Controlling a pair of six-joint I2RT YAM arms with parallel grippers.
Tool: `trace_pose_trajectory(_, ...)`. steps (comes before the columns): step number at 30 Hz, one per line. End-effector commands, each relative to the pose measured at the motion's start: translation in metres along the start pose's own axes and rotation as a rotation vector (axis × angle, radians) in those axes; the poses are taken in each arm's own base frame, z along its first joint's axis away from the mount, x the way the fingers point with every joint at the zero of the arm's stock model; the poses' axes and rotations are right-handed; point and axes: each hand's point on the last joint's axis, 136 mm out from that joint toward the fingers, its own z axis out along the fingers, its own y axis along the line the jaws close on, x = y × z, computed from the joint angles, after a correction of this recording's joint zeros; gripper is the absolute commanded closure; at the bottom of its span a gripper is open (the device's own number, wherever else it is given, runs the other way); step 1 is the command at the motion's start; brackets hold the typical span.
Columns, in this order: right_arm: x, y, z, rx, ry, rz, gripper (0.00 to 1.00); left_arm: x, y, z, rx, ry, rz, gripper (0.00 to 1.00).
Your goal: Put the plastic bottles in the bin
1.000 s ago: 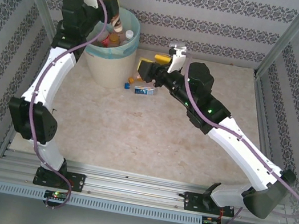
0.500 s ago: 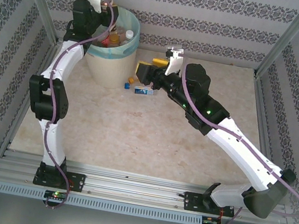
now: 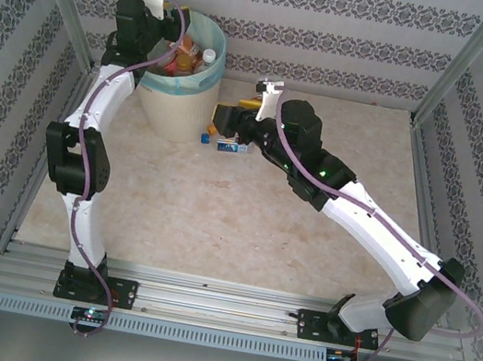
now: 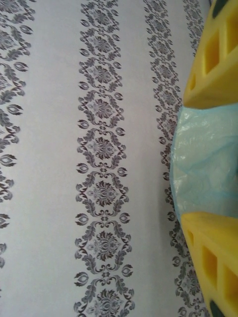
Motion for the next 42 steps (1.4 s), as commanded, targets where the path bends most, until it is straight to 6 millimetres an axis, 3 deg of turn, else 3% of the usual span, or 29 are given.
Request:
trace_pose_trajectory(1,-0.01,0.013,-0.006,-0.035,-0.023,0.019,0.32,-0.02,-0.001,-0.01,-0.021,0.012,0.006,0.47)
trace_pose_trajectory(5,-0.006,0.011,-0.005,-0.03,-0.015,0.033,0.33,0.015,0.017,-0.004,-0.118,0.189,-0.06,0.57)
trace_pose_trajectory(7,-0.005,0.012,-0.004,-0.035,-0.011,0.036,0.33,0.034,0.021,-0.004,-0.145,0.291,-0.084,0.66)
trace_pose_trajectory(10,-0.004,0.012,-0.002,-0.035,-0.006,0.035,0.33,0.054,0.021,-0.002,-0.161,0.393,-0.13,0.72)
trace_pose_trajectory(25,0.01,0.006,0.004,-0.023,0.025,0.042,0.34,0.131,-0.023,0.003,-0.095,0.64,-0.161,0.72)
trace_pose_trajectory(30,0.014,0.005,0.005,-0.02,0.032,0.044,0.34,0.148,-0.027,0.005,-0.095,0.679,-0.119,0.72)
trace_pose_trajectory(33,0.013,0.005,0.004,-0.019,0.032,0.045,0.34,0.141,-0.027,0.006,-0.096,0.661,-0.114,0.72)
trace_pose_trajectory(35,0.013,0.005,0.003,-0.018,0.032,0.042,0.34,0.124,-0.03,0.006,-0.082,0.622,-0.118,0.71)
trace_pose_trajectory(39,0.013,0.002,0.003,-0.007,0.042,-0.011,0.32,0.062,-0.043,-0.001,-0.046,0.48,-0.131,0.61)
trace_pose_trajectory(42,0.02,-0.001,0.002,-0.025,0.078,-0.174,0.28,0.001,-0.055,-0.019,-0.01,0.352,-0.134,0.55)
